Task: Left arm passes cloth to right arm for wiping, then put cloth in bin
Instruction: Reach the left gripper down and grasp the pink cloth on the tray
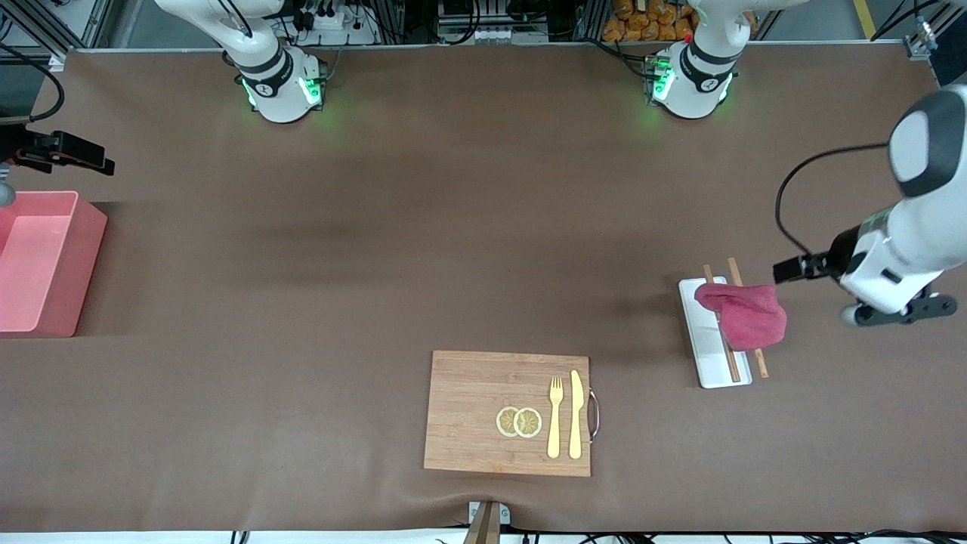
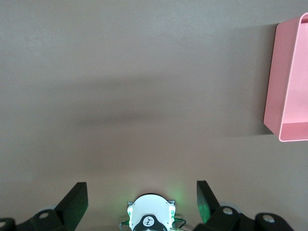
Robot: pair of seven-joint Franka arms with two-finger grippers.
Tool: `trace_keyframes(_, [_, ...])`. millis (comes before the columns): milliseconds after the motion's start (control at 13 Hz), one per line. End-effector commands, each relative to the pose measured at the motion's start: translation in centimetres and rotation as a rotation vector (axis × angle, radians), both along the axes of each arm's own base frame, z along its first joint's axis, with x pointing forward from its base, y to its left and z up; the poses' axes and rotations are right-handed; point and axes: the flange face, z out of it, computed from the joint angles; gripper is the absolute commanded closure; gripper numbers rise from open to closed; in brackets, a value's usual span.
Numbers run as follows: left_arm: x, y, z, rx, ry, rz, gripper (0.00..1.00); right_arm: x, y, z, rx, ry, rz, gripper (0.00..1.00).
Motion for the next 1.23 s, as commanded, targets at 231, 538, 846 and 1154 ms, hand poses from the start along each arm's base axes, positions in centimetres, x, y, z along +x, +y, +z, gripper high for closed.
trace_keyframes(231, [2.2, -0.1, -8.0, 0.053, 0.011, 0.066, 0.00, -0.3, -0.3, 0.0, -0.010, 0.004, 0.004, 0.00])
trace_keyframes(538, [1.6, -0.2, -10.9, 0.059, 0.068, 0.082, 0.27, -0.3, -0.4, -0.3, -0.009, 0.012, 0.005, 0.00])
trace_keyframes(846, [0.8, -0.2, -12.1, 0.063, 0.105, 0.080, 0.49, -0.2, -0.4, -0.4, -0.009, 0.013, 0.005, 0.00])
trace_keyframes(1154, [0.3, -0.5, -11.8, 0.069, 0.131, 0.097, 1.00, -0.1, -0.4, -0.7, -0.009, 0.022, 0.002, 0.00])
